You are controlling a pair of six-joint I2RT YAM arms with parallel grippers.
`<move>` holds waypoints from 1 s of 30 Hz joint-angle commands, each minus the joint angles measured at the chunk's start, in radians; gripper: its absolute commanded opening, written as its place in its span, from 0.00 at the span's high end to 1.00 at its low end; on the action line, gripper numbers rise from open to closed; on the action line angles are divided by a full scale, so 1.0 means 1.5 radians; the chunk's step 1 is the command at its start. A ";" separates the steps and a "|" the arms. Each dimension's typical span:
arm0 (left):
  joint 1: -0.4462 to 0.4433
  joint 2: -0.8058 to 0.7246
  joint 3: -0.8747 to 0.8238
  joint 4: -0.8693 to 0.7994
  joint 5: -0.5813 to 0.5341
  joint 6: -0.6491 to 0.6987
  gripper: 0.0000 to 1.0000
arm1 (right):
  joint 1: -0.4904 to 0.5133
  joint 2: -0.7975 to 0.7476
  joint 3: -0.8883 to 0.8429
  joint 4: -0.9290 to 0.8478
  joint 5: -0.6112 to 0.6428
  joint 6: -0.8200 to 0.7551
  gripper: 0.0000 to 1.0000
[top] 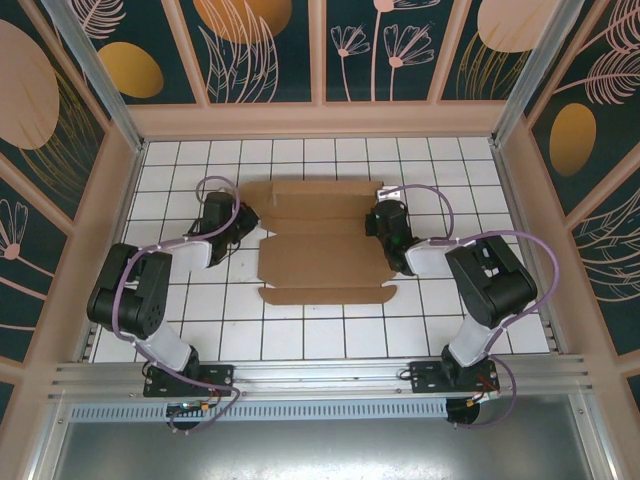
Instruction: Fold the paper box
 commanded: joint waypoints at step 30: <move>-0.059 0.174 0.078 0.045 0.100 -0.015 0.83 | 0.023 0.027 0.032 -0.050 -0.035 -0.006 1.00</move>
